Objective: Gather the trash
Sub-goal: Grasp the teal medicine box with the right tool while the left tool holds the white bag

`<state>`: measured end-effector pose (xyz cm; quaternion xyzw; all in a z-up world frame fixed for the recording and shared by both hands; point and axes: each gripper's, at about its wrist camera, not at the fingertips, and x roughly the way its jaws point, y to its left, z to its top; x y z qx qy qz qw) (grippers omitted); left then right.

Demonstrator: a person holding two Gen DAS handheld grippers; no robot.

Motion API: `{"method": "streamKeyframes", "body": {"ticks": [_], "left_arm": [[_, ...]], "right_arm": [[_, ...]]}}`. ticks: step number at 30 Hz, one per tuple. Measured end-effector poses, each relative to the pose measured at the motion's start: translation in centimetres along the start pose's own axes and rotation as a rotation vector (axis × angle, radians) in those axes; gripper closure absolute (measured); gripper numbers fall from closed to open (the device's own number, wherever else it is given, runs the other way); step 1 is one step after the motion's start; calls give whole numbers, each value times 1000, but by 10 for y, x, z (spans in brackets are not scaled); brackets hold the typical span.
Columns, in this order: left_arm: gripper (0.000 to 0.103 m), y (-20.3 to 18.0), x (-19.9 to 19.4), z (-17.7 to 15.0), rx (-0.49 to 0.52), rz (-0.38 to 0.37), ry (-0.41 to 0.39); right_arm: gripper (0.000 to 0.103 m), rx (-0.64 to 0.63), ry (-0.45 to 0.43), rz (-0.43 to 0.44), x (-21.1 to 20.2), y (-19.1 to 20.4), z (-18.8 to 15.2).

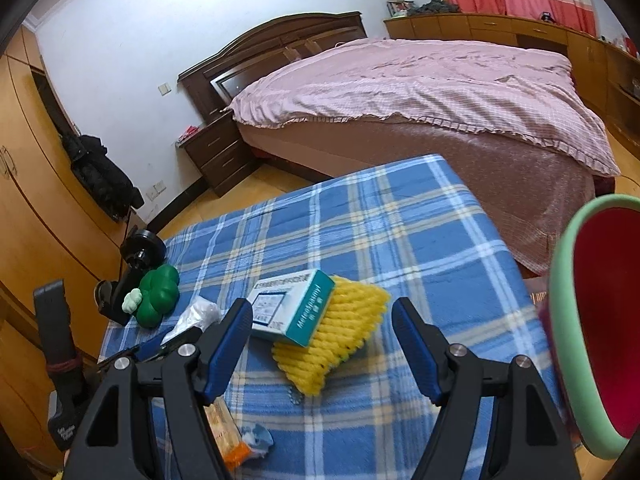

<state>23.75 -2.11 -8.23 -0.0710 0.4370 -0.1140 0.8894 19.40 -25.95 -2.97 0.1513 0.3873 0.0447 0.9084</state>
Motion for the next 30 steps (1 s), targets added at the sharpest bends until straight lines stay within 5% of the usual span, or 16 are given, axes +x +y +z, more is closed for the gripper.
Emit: {"method": "streamKeyframes", "body": {"ticks": [17,23,30], "left_arm": [[70,36,-30,-12,-168,-24,-44],[70,39,-32,-16,-180,-34,-41],[70,37,-41,-20,-187,-47,-49]], "right_arm": [[30,-110,68,-35,50,21,-4],[57,-113,11,-10,40,23,-2],[71,-132,-54,55,18,33,-5]]}}
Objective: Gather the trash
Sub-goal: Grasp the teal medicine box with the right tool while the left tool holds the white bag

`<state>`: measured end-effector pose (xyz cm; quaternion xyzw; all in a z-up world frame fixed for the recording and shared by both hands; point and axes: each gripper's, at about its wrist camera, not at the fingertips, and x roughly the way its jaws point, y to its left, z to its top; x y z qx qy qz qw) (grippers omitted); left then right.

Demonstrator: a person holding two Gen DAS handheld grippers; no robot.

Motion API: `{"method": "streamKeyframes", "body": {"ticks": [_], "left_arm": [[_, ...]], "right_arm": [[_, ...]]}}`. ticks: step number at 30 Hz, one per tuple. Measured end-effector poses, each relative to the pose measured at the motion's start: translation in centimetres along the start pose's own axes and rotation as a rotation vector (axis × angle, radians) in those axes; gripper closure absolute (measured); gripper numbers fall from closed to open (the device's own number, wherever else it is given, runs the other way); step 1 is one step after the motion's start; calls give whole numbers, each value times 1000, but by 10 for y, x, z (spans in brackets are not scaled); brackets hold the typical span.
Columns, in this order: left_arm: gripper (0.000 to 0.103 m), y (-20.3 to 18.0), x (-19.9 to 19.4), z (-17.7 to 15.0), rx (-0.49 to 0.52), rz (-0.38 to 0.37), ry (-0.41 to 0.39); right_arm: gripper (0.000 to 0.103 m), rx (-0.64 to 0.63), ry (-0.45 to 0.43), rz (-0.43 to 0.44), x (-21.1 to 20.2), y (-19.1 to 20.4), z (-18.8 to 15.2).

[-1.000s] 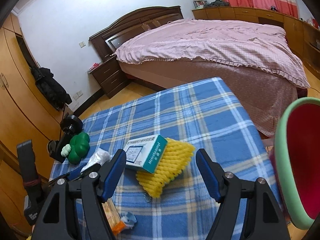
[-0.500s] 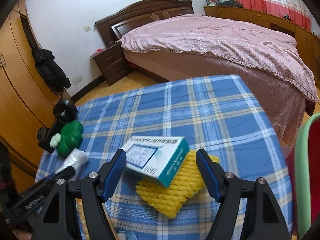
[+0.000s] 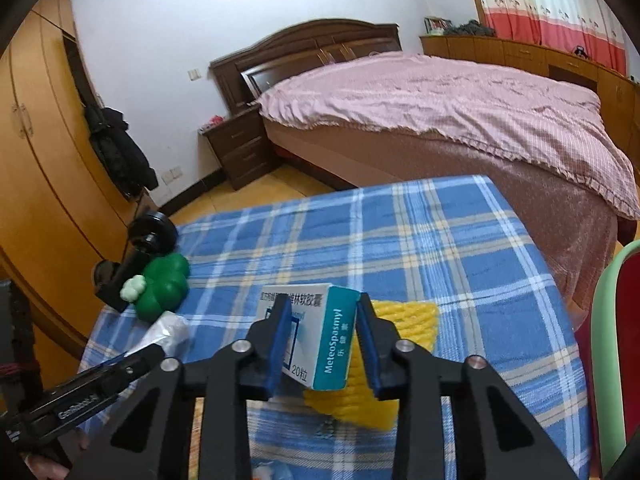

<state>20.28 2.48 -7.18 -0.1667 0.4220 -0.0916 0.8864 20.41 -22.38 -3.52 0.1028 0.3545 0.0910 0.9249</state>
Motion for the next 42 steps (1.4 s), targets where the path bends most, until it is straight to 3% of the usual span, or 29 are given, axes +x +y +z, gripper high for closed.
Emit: {"method": "streamKeyframes", "body": {"ticks": [8,25,30,33,39,42], "left_arm": [[70,2,-14,-3,-10,-9,-21],[70,10,-26,-11,-33,-22,-25],[70,9,-29,-13,-35,-32,-32],[70,8,-29,-14,-34,-35,-33],[70,6,-28,-16,-33,-39,-27],[70,6,-29,-16,-36,-38,-24]], "right_arm": [[77,-87,-20,56,-14,27,-13],[77,-126,22,5,-2,46,-30],[76,-116,40,4,-3,43,-29],[67,-111,67,4,-3,40,-32],[67,-70,134,-27,11,27,-40],[79,-46,144,-14,13,23,-41]]}}
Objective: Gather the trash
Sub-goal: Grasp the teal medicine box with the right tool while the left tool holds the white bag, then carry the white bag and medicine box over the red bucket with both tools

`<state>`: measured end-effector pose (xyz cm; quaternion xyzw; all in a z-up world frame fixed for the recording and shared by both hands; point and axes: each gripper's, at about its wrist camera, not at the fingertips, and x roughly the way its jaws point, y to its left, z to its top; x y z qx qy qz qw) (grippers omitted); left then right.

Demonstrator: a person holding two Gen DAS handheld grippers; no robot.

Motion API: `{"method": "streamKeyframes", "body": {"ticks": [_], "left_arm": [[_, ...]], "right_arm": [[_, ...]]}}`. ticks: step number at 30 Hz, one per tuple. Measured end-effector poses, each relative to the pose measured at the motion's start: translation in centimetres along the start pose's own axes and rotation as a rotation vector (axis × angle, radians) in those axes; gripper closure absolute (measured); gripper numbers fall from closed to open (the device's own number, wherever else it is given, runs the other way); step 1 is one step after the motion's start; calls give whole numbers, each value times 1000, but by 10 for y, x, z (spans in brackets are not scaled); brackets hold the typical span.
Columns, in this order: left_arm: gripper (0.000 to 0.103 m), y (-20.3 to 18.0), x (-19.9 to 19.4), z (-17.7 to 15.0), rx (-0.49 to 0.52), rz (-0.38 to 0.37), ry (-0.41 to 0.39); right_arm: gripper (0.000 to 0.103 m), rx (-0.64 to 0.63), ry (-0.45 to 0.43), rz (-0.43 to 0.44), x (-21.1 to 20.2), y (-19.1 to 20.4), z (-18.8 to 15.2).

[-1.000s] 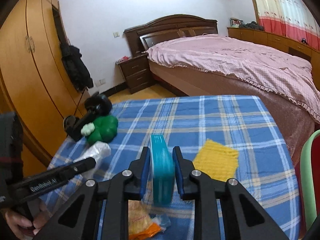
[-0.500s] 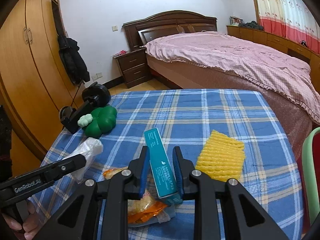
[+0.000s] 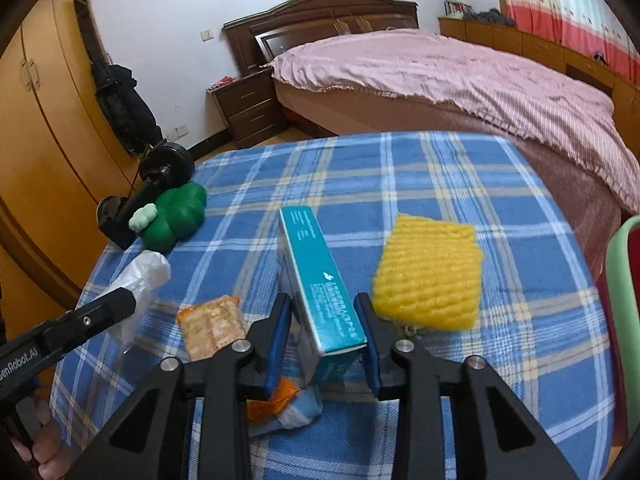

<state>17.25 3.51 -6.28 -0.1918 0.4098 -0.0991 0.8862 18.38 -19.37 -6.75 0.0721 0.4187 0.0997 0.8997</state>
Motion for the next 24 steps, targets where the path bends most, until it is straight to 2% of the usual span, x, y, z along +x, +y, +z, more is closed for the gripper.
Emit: {"method": "streamKeyframes", "body": {"ticks": [2,8,24], "left_arm": [[70,0,0,0,-1,-1,-2],[70,-3,-6,0,-1,-12,-14],[70,-38,-37,-3,49,-79,-53]], "right_arm": [[82,5,-5,-2,-1,-2,0],[83,26,-57,10,-19,-6,1],[83,111,-182,34,-103,-33,-20]]}}
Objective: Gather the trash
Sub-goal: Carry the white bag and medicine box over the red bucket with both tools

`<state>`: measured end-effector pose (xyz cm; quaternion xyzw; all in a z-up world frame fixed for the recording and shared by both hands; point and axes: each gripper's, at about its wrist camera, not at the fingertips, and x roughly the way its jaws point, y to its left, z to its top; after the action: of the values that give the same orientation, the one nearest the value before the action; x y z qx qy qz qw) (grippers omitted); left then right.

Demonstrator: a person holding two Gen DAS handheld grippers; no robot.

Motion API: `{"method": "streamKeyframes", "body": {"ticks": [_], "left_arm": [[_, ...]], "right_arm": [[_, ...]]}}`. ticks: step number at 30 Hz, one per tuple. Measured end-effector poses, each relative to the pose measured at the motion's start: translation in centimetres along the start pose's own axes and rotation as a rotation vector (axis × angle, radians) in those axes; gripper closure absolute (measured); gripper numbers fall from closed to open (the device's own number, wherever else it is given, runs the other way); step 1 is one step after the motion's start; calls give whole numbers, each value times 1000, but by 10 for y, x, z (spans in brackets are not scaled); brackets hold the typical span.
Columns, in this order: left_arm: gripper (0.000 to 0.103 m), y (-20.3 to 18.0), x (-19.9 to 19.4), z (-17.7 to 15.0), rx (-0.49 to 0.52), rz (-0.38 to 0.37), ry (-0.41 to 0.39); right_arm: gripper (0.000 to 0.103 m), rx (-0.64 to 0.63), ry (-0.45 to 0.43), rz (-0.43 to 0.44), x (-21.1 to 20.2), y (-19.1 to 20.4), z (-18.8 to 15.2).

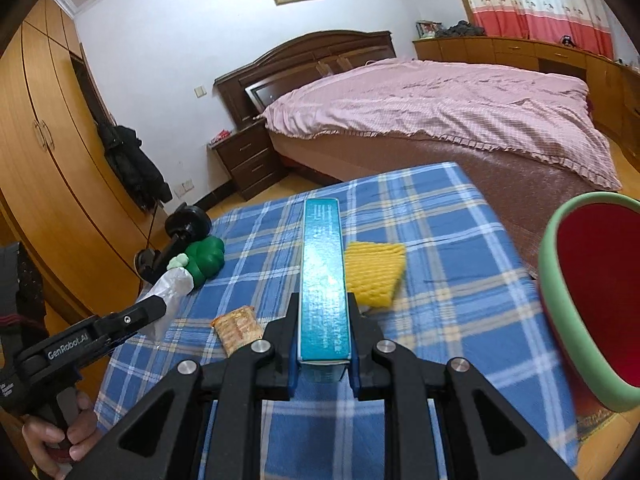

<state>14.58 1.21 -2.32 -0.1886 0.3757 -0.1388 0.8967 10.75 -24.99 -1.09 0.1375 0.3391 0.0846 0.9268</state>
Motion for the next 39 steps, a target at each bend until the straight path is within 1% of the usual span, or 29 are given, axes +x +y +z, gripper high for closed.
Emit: {"method": "streamKeyframes", "body": {"ticks": [5,13,22,32,39], "left_arm": [[70,-18,-5,-1,30,-26,-4],[70,-46,-12,-4,83,-70,-1],[70,-83,-15,-11,148,-122,16],[70,-129,-7,-19,230,-173,55],[70,-169,3,-29,301,-230,87]], "right_arm": [[83,30,-36,5,-25,-10,-2],[82,68,-95,-21,-63,-29,-8],[82,113,-150,-47,-95,-51,-14],[82,175,-216,-82,-127,-79,-19],[82,235,-264,-137,-150,-107,-22]]}}
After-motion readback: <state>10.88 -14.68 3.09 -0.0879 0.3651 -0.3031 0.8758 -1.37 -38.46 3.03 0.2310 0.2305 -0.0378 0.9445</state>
